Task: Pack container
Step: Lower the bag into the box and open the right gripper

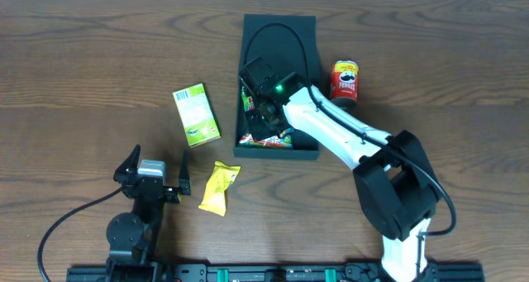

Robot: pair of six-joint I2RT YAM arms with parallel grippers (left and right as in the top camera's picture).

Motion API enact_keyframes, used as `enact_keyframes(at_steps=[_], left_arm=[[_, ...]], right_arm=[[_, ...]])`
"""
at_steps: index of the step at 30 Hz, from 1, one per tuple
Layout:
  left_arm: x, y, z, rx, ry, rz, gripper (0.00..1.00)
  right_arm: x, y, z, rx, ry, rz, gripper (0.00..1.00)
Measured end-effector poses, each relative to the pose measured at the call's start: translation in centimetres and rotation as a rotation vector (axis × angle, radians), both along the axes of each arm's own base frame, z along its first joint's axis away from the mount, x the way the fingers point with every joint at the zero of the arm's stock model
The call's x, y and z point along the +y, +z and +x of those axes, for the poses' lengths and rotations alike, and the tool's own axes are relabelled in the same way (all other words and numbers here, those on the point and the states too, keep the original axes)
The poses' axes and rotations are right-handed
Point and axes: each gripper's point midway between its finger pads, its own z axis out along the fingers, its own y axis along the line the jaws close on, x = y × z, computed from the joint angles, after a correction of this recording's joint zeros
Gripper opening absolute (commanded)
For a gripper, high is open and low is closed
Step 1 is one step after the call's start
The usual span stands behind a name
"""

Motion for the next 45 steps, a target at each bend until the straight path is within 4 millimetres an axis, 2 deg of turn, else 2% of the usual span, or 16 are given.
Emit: enact_keyframes(at_steps=[8, 16, 22, 31, 36, 41, 45], left_arm=[[0.0, 0.0, 0.0, 0.000, 0.000, 0.000, 0.95], [0.0, 0.0, 0.0, 0.000, 0.000, 0.000, 0.95], [0.0, 0.0, 0.0, 0.000, 0.000, 0.000, 0.95], [0.0, 0.0, 0.0, 0.000, 0.000, 0.000, 0.95], [0.0, 0.0, 0.0, 0.000, 0.000, 0.000, 0.95], [0.0, 0.0, 0.0, 0.000, 0.000, 0.000, 0.95], [0.0, 0.0, 0.0, 0.000, 0.000, 0.000, 0.95]], right_arm=[[-1.3, 0.3, 0.1, -0.032, -0.010, -0.078, 0.01], [-1.6, 0.4, 1.0, -0.077, -0.019, -0.098, 0.01], [-0.3, -0.1, 1.7, -0.100, -0.014, -0.056, 0.01], [1.8, -1.5, 1.1, -0.074, 0.025, -0.010, 0.01], [2.2, -2.8, 0.5, -0.045, 0.039, -0.020, 0.01], [2.0, -2.1, 0.3, -0.047, 0.039, -0.021, 0.01], [1.5, 0.3, 0.3, -0.087, 0.033, -0.025, 0.01]])
